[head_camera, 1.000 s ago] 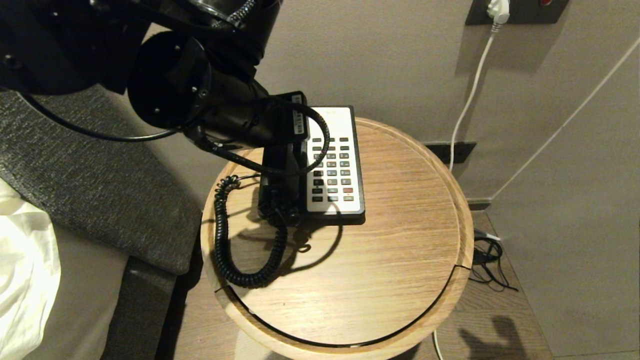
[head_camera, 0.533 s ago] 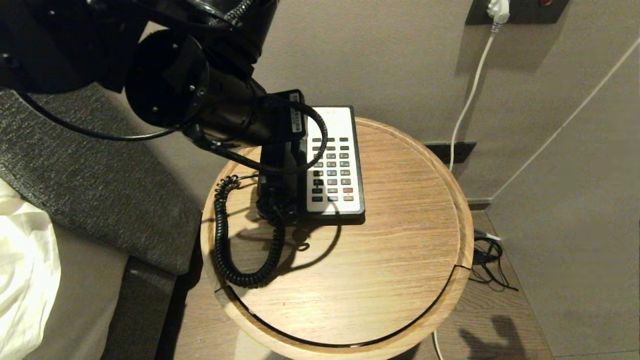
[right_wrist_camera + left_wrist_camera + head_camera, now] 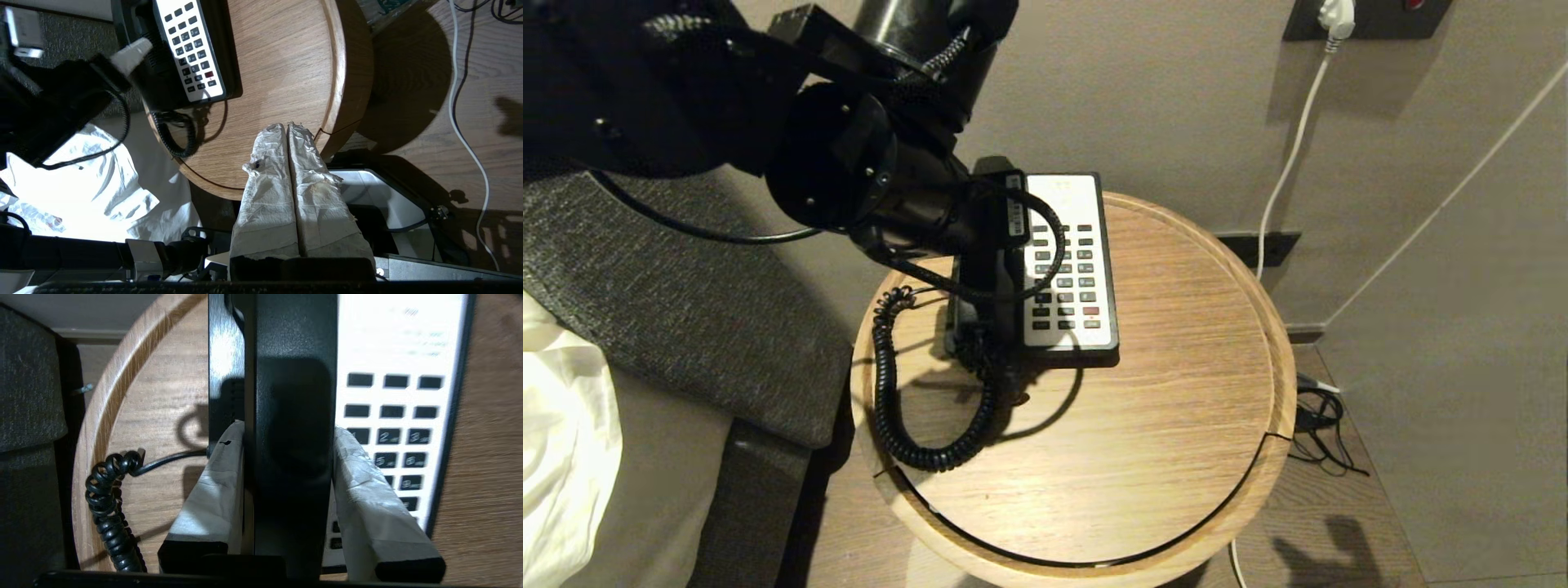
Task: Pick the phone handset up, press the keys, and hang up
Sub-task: Put the handset back
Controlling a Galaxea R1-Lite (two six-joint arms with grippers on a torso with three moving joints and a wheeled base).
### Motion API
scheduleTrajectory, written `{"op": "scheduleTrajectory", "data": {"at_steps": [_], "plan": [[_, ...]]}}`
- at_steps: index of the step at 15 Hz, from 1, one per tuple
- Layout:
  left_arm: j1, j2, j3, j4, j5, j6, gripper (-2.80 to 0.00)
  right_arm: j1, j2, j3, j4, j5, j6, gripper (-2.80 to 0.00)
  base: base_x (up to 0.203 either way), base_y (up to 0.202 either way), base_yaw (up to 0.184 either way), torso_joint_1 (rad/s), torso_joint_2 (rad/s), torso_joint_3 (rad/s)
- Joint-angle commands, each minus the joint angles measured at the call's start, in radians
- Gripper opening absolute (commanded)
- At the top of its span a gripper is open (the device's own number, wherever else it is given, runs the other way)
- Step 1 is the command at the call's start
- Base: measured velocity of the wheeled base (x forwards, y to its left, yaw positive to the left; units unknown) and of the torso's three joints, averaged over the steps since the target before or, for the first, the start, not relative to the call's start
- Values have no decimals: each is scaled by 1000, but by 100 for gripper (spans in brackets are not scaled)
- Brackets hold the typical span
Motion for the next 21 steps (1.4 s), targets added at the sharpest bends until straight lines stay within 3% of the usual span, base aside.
{"op": "scheduleTrajectory", "data": {"at_steps": [1, 8, 9, 10, 17, 18, 19, 21], "plan": [[0, 4, 38, 4, 6, -6, -280, 0, 2, -2, 5, 0, 4, -280, 0, 0, 0, 0, 0, 0], [1, 4, 67, -27, -4, -17, -280, 0, 1, 1, 2, 1, 4, -280, 0, 0, 0, 0, 0, 0], [1, 8, 54, -35, 0, -16, -216, 0, 1, 3, 2, 1, 4, -280, 0, 0, 0, 0, 0, 0], [0, 9, 45, -73, -1, -15, 0, 0, 1, 3, 3, 1, 4, -280, 0, 0, 0, 0, 0, 0], [1, -57, 40, -114, 2, -11, 0, 0, 2, 8, 8, 1, 4, -280, 0, 0, 0, 0, 0, 0], [1, -94, 51, -109, 0, -12, -103, 0, 5, 12, 8, 1, 4, -280, 0, 0, 0, 0, 0, 0], [1, -140, 70, -105, -5, -11, -280, 0, 10, 14, 8, 1, 4, -280, 0, 0, 0, 0, 0, 0], [1, -253, 145, -104, -34, -20, -280, 2, 32, 15, 5, 1, 1, -280, 0, 0, 0, 0, 0, 0]]}}
